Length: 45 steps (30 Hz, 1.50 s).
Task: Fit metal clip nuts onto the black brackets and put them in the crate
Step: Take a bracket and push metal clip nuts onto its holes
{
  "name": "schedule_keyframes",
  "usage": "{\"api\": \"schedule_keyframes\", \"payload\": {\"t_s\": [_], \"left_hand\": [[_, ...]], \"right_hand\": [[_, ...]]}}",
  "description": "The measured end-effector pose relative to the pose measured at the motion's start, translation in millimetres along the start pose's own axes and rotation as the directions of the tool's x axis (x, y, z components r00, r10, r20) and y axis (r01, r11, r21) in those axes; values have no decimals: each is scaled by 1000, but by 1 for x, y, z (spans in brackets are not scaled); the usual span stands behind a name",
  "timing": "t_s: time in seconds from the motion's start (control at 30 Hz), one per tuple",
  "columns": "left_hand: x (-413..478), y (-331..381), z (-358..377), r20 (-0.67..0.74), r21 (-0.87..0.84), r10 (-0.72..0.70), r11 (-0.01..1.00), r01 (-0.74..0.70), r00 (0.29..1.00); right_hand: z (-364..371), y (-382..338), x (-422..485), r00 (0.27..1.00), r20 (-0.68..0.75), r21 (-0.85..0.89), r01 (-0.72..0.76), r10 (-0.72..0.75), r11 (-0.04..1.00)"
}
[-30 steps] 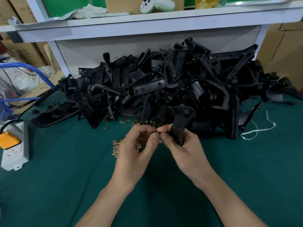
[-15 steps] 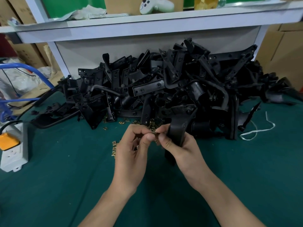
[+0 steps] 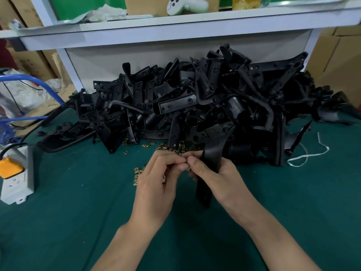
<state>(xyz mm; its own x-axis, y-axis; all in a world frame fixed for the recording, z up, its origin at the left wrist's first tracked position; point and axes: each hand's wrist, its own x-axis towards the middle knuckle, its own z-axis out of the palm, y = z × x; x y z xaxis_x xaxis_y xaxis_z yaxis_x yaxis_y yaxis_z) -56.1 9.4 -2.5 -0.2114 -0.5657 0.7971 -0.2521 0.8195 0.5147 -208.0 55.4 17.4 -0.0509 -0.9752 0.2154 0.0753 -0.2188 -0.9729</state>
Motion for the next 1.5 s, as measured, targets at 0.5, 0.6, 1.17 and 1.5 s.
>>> {"api": "schedule_keyframes", "payload": {"t_s": [0.5,0.6,1.17,1.5], "left_hand": [[9,5,-3,-16,-321,-565,784,531,825],[9,-2,-3,96,-358,-675,662,658,732],[12,-8,-9,563,-445,-717,156,882,411],[13,-8,-6,565,-467,-726,111,877,393]], "right_hand": [[-16,17,4,992,-42,-900,12,-115,436],[-22,25,6,999,32,-983,29,14,184],[-34,25,4,944,318,-943,305,89,135],[-34,24,4,929,359,-922,337,94,192]]}}
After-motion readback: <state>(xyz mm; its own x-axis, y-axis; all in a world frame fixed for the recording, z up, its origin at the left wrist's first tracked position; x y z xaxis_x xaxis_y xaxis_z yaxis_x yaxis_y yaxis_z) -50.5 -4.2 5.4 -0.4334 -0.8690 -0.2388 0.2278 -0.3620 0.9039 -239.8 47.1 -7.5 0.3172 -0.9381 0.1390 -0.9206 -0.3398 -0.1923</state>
